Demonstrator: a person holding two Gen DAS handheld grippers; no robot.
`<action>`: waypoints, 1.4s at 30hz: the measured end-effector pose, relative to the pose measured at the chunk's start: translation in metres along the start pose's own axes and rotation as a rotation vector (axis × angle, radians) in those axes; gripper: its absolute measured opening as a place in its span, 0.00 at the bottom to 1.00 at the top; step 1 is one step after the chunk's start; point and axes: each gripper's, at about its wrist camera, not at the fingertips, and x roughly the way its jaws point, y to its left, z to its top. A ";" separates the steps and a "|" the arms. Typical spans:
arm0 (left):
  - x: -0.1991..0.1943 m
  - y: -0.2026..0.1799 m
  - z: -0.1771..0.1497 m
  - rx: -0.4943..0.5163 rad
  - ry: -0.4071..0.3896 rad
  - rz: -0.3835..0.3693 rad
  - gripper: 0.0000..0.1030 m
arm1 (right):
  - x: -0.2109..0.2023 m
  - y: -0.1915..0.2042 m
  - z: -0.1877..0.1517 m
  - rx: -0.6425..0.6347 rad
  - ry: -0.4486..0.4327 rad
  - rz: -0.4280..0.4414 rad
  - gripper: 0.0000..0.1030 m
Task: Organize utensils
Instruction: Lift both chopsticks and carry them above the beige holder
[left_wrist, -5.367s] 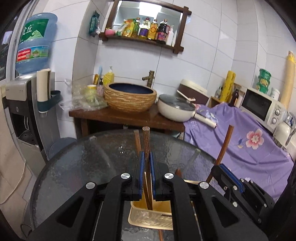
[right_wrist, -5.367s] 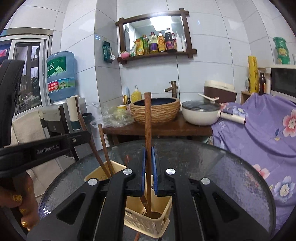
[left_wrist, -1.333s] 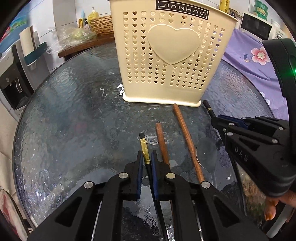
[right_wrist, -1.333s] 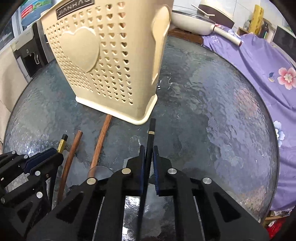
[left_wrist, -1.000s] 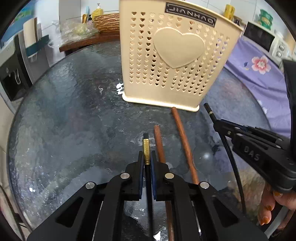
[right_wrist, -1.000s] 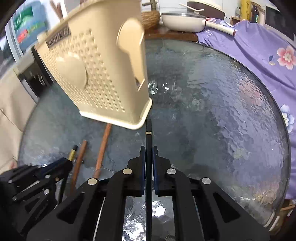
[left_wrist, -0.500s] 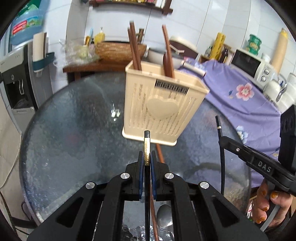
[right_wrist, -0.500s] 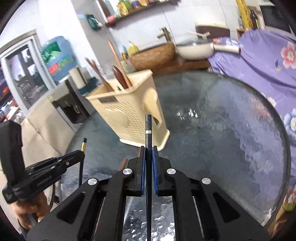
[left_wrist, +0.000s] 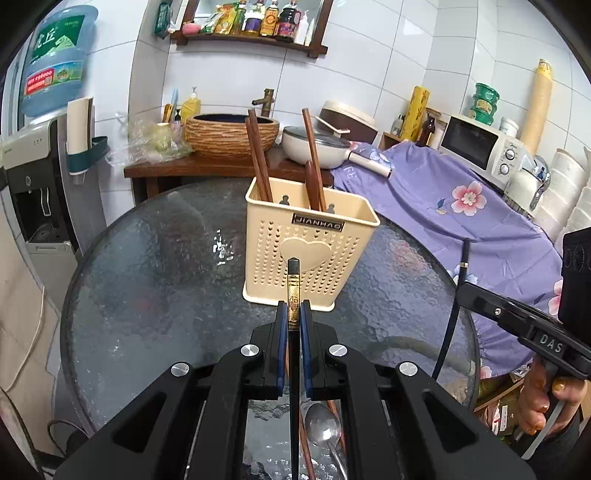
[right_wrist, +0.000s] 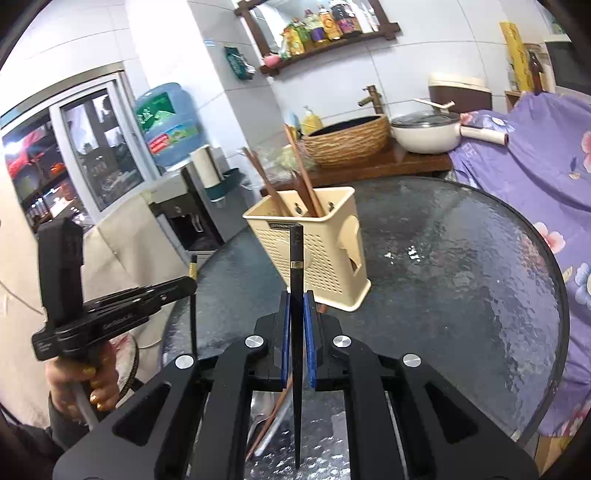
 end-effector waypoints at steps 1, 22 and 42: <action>-0.002 0.000 0.001 0.004 -0.004 0.001 0.06 | -0.003 0.002 0.001 -0.011 -0.003 0.000 0.07; -0.033 -0.010 0.042 0.059 -0.102 -0.016 0.06 | -0.022 0.035 0.042 -0.156 -0.068 -0.014 0.07; -0.073 -0.019 0.178 -0.005 -0.292 -0.074 0.06 | -0.016 0.075 0.173 -0.227 -0.292 -0.086 0.08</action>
